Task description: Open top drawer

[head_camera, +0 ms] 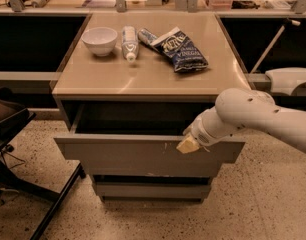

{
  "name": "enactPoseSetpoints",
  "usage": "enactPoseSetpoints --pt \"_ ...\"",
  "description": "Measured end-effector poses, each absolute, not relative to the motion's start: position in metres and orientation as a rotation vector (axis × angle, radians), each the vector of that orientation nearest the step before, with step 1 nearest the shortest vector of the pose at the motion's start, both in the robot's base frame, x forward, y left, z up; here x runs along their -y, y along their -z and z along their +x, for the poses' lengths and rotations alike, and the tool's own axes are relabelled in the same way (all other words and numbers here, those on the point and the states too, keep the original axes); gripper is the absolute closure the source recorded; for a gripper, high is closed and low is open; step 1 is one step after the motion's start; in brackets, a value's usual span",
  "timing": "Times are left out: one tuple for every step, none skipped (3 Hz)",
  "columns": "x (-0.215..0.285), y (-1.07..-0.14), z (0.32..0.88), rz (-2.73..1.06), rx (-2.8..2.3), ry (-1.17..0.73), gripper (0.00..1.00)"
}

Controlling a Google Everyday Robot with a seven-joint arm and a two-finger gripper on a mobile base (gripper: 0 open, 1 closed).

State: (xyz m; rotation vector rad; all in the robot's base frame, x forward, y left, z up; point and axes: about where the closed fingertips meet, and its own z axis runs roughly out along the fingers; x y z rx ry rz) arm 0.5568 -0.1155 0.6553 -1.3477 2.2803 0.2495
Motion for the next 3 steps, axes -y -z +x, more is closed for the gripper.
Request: enactPoseSetpoints --pt "0.126 -0.654 0.538 -1.356 -2.292 -0.226 1.0" --pt "0.126 -0.655 0.538 -1.356 -2.292 -0.226 1.0" --pt "0.134 -0.653 0.52 -1.354 -2.304 -0.204 1.0"
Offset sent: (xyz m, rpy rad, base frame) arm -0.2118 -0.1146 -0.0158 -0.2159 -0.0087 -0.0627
